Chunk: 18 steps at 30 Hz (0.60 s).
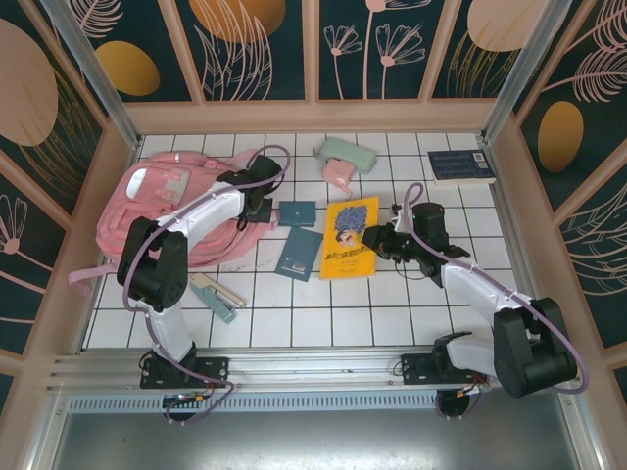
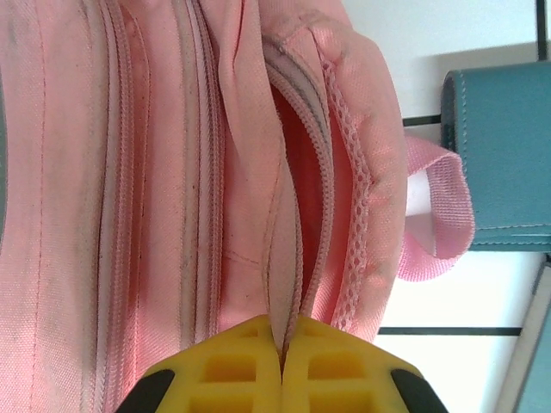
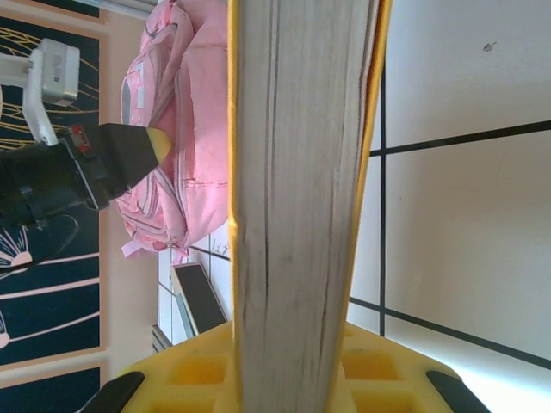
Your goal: Pack the student bag
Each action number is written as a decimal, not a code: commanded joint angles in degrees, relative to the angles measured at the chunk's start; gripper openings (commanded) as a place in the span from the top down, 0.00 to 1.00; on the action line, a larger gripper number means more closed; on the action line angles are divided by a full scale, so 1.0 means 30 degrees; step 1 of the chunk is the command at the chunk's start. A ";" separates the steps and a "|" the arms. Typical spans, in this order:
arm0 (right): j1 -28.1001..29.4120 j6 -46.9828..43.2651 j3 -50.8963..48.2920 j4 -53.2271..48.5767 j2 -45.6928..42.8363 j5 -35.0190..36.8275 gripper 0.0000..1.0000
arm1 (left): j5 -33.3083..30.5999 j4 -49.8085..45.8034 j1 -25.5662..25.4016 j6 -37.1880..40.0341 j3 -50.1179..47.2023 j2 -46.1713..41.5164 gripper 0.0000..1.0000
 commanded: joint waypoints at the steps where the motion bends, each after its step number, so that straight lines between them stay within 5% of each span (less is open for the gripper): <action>1: -0.0040 -0.0311 0.1025 0.1107 0.0003 -0.0718 1.00 | 0.0577 -0.0765 0.0094 0.0058 0.1579 -0.1510 1.00; 11: 0.0791 0.0596 0.2218 0.2618 0.0676 -0.1035 1.00 | -0.1529 -0.3359 0.0135 0.1531 0.6054 -0.3669 1.00; 18: 0.2095 0.1681 0.5249 0.4428 0.3494 -0.0819 1.00 | -0.0589 -0.1028 0.0124 0.3991 0.5371 -0.6079 1.00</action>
